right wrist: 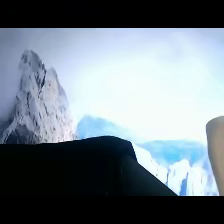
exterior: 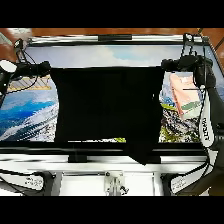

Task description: Fold the shirts.

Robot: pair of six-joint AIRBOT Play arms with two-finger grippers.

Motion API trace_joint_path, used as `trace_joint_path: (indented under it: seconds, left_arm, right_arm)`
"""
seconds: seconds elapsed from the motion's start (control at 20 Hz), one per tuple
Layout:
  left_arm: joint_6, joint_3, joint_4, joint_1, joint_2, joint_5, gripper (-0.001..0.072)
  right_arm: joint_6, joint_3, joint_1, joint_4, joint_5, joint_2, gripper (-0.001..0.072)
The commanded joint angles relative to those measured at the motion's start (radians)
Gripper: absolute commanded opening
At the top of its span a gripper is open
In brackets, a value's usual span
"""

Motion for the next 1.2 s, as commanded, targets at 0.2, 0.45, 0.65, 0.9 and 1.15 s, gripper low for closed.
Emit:
trace_joint_path:
  seconds: [0.2,0.45,0.65,0.9,1.15]
  left_arm:
    - [-0.042,0.009,0.000,-0.052,-0.124,-0.020,0.0037]
    - [-0.040,0.034,0.068,-0.027,-0.117,-0.245,0.0037]
    - [-0.045,0.035,0.185,-0.023,-0.133,-0.531,0.0037]
    - [-0.089,0.035,0.233,-0.027,-0.163,-0.648,0.0037]
    - [-0.089,0.035,0.234,-0.034,-0.193,-0.695,0.0037]
  right_arm:
    - [0.068,0.000,0.016,-0.032,-0.043,-0.089,0.0061]
    - [0.067,0.001,-0.001,-0.113,-0.312,-0.043,0.0061]
    - [0.075,-0.015,-0.005,-0.130,-0.653,-0.029,0.0061]
    - [0.098,-0.109,0.002,-0.072,-0.703,-0.029,0.0061]
    - [0.162,-0.121,0.002,-0.071,-0.667,-0.030,0.0061]
